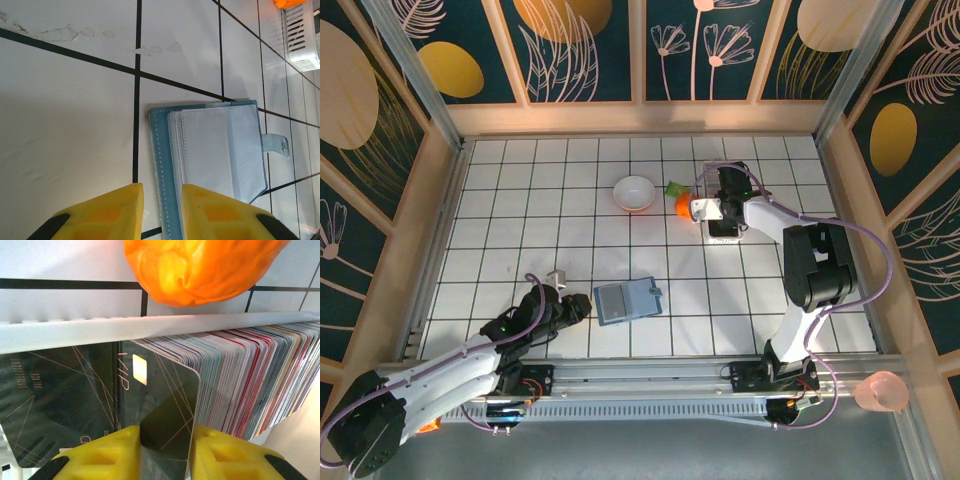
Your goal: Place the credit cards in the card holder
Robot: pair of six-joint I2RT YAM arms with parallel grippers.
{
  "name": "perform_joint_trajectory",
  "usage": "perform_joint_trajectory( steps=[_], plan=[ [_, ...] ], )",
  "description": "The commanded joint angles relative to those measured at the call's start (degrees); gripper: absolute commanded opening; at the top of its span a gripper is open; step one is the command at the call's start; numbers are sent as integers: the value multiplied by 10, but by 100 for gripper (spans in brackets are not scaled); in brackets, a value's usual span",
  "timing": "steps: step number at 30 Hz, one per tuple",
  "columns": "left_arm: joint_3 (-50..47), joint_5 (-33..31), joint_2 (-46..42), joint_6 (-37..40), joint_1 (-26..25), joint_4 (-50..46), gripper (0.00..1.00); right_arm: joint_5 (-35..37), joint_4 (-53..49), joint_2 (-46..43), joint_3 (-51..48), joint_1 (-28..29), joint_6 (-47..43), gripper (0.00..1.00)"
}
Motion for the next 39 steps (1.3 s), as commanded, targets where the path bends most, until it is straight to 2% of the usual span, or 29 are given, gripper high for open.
perform_joint_trajectory(
  steps=[1, 3, 9, 11, 39],
  plan=[
    [-8, 3, -4, -4, -1, 15, 25, 6, 23, -15, -15, -1, -6, 25],
    [-9, 4, -5, -6, -1, 15, 25, 6, 21, -17, -16, 0, -6, 21],
    [-10, 5, -6, -7, -1, 18, 23, 5, 24, -29, -18, 0, -6, 20],
    [-10, 6, -5, -8, 0, 19, 22, 4, 25, -34, -18, 0, -5, 16],
    [-5, 22, 2, -9, -1, 20, 15, 6, 17, -74, -22, 9, 2, 14]
  ],
)
